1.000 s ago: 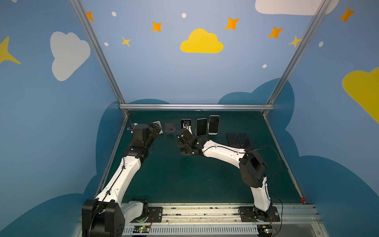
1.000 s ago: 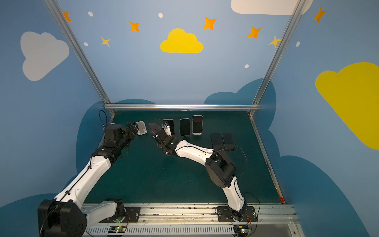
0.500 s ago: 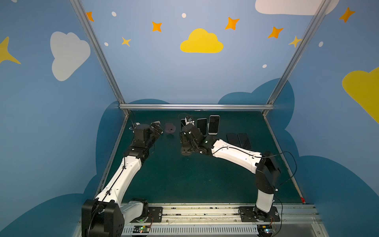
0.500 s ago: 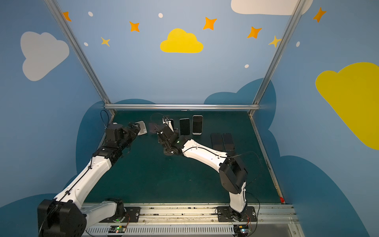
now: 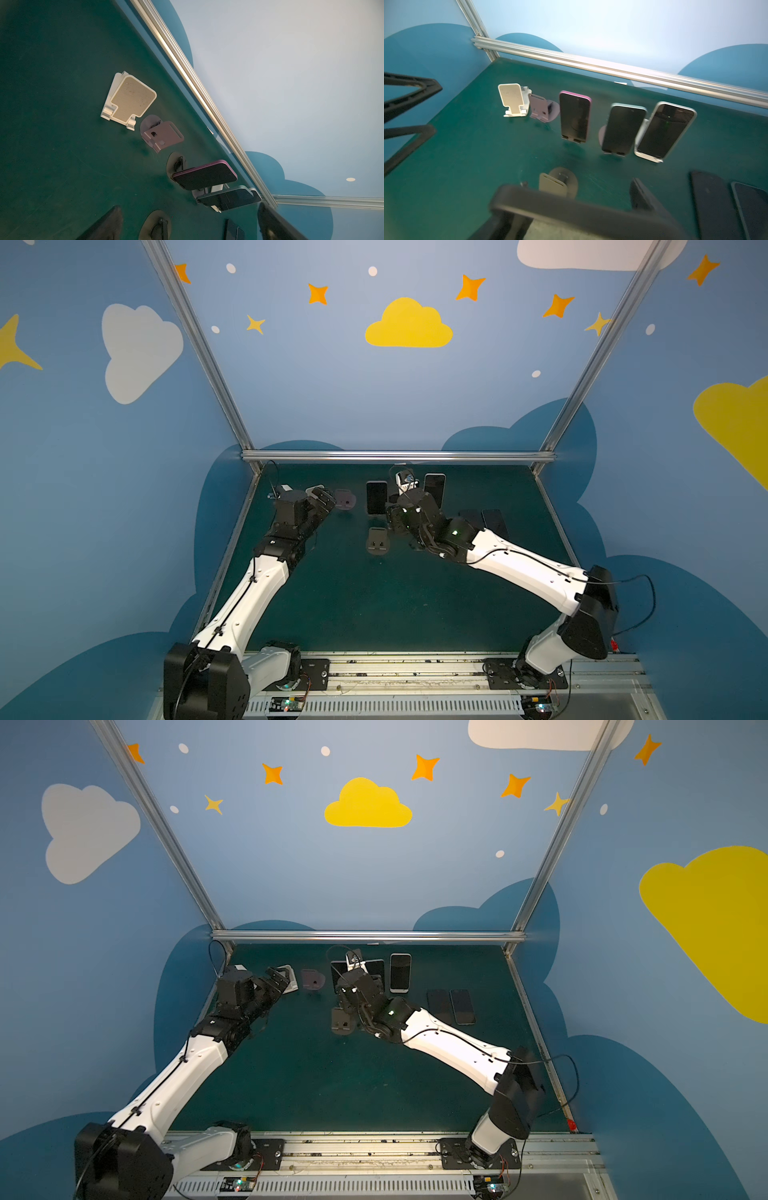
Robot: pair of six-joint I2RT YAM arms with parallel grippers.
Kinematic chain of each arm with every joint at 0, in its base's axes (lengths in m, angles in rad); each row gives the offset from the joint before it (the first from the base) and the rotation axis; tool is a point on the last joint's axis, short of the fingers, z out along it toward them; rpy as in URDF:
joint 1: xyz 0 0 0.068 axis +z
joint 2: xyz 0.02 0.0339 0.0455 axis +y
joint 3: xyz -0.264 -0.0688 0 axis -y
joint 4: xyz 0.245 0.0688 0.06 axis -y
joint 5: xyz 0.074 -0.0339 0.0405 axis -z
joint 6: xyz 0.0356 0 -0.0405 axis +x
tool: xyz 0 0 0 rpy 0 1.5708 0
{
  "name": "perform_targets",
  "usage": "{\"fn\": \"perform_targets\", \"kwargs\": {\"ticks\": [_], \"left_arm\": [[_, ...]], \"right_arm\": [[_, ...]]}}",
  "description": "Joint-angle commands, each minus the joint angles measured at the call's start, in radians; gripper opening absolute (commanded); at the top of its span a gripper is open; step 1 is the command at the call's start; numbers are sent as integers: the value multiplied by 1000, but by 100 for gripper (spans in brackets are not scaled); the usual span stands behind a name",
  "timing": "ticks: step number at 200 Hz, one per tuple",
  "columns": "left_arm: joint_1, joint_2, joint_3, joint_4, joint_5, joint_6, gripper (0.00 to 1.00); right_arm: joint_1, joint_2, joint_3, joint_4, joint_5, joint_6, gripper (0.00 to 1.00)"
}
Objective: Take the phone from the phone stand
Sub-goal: 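Lift the black phone up off the round grey stand with the right gripper, then carry the black phone with the right gripper toward the flat-lying phones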
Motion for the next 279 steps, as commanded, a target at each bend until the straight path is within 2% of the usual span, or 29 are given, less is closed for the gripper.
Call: {"fn": "perform_targets", "kwargs": {"ticks": [1, 32, 70, 91, 105, 137, 169, 212, 256, 279], "left_arm": [[-21, -13, 29, 2, -19, 35, 100], [-41, -8, 34, 4, -9, 41, 100], [-53, 5, 34, 14, 8, 47, 100], [-56, 11, 35, 14, 5, 49, 100], [-56, 11, 36, 14, 7, 48, 100], [-57, 9, 33, 23, 15, 55, 100], [-59, 19, 36, 32, 45, 44, 100], [-62, 25, 34, 21, 20, 54, 100], [-62, 44, 42, 19, 34, 48, 100], [-62, 52, 41, 23, 36, 43, 100]], "right_arm": [[-26, -113, -61, -81, 34, -43, 64], [-72, -283, -219, -218, 40, -35, 63], [-135, -517, -408, -381, 195, 17, 63], [-218, -625, -497, -401, 180, 79, 62], [-270, -653, -545, -390, 128, 103, 62], [-370, -640, -584, -399, 77, 93, 64], [-524, -584, -609, -388, -76, 72, 65], [-639, -493, -603, -363, -197, 53, 65], [-686, -412, -594, -336, -290, 15, 65], [-686, -337, -519, -393, -336, -37, 65]]}}
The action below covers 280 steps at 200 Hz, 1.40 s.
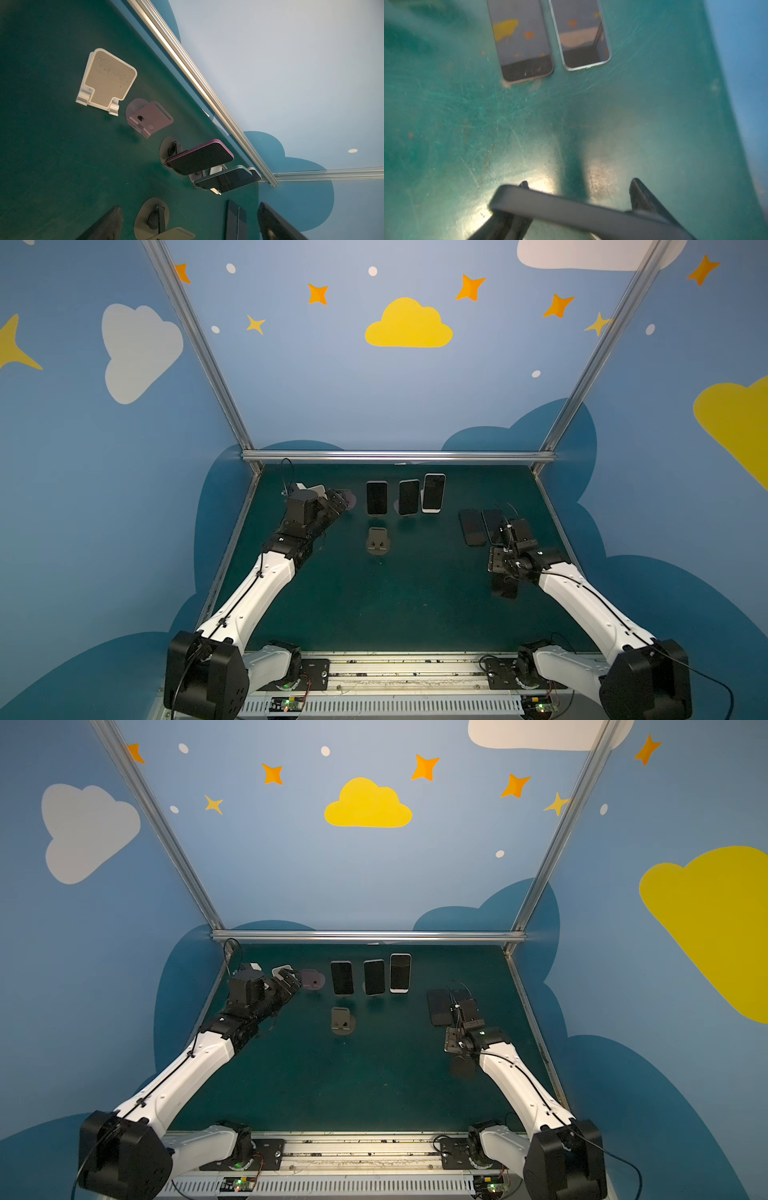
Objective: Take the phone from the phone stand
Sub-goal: 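Carry the black phone with the right gripper toward the flat-lying phones, then lower the black phone flat onto the table nearer the robot than the flat phones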
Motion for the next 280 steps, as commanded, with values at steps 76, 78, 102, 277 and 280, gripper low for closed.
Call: {"fn": "perform_targets", "kwargs": {"ticks": [76, 78, 102, 277, 280], "left_arm": [[-2, 24, 32, 12, 26, -4, 100], [-2, 25, 32, 12, 26, -4, 100], [-2, 21, 34, 9, 30, -9, 100], [-2, -4, 29, 6, 13, -7, 100], [-2, -5, 29, 6, 12, -7, 100]], "right_arm": [[-57, 428, 363, -280, -263, -148, 65], [-59, 437, 366, -284, -261, -148, 64], [-59, 483, 349, -268, -217, -141, 63], [-53, 711, 415, -288, -273, -219, 67], [-53, 717, 420, -290, -274, -220, 68]]}}
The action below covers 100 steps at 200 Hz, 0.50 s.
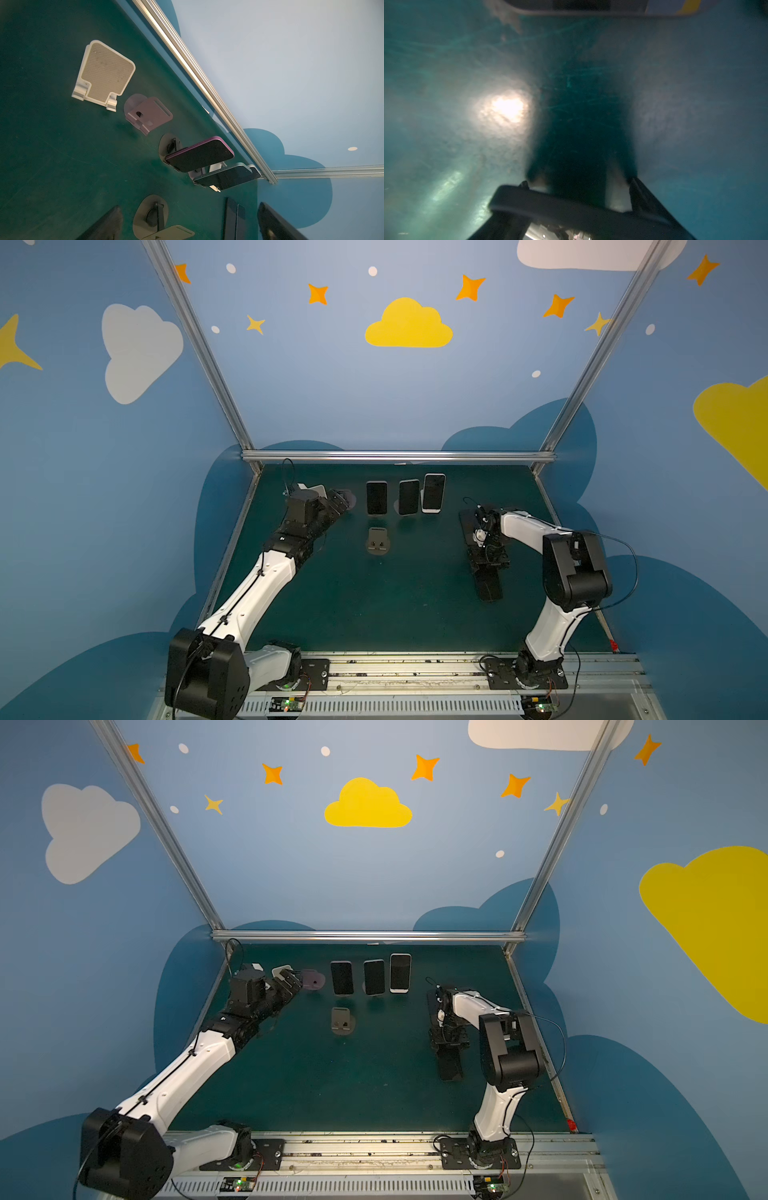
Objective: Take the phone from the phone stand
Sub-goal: 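Lower the black phone flat onto the table nearer the robot than the flat phones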
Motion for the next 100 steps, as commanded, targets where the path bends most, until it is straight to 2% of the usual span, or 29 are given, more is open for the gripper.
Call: {"fn": "perform_targets", "kwargs": {"ticks": [1, 100], "left_arm": [[-1, -10, 28, 4, -8, 1, 100], [12, -25, 26, 4, -14, 5, 100]], "right_arm": [[3, 46, 48, -50, 9, -10, 68], [9, 129, 91, -81, 27, -23, 74]]}}
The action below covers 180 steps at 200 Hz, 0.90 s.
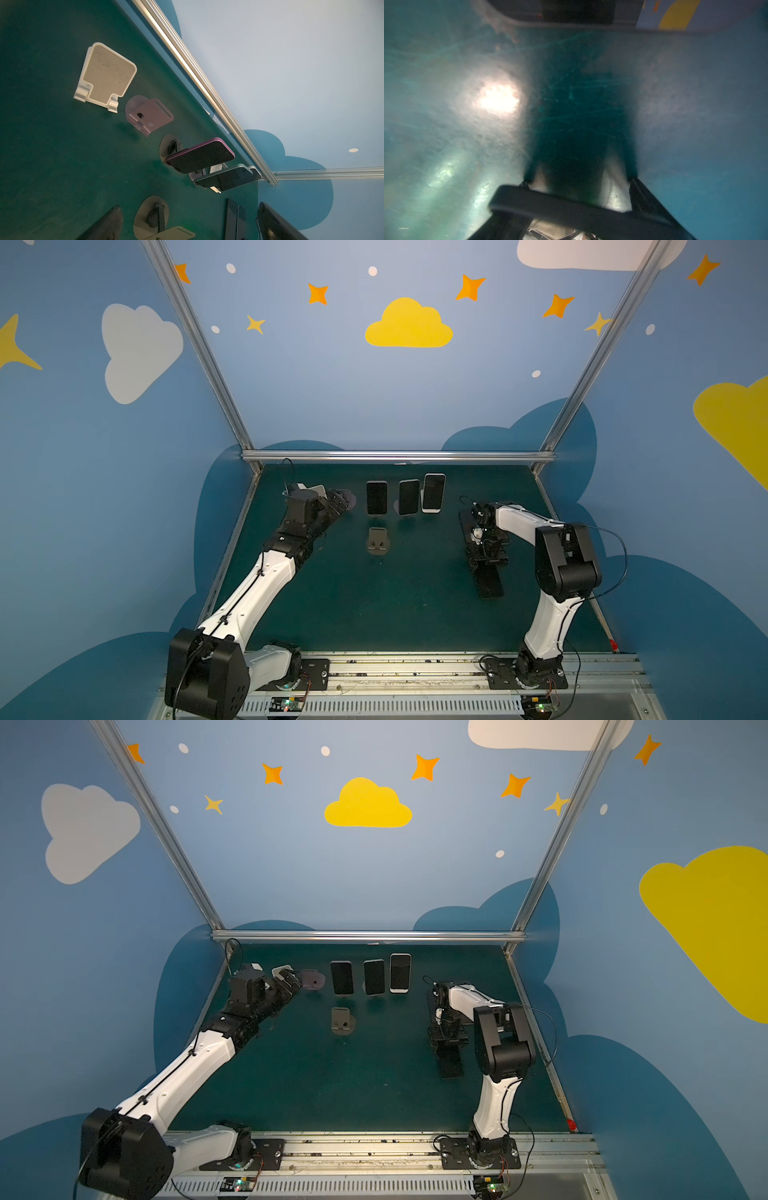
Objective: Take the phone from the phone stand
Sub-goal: 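Lower the black phone flat onto the table nearer the robot than the flat phones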
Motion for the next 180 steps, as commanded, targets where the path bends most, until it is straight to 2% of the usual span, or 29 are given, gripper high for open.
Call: {"fn": "perform_targets", "kwargs": {"ticks": [1, 67, 180], "left_arm": [[6, -26, 26, 5, -11, 4, 100], [10, -16, 27, 3, -17, 8, 100], [21, -17, 29, 5, -15, 11, 100]], "right_arm": [[4, 49, 0, 9, 18, -10, 74], [6, 103, 62, -24, 54, -1, 77], [9, 71, 84, -33, 101, 28, 79]]}}
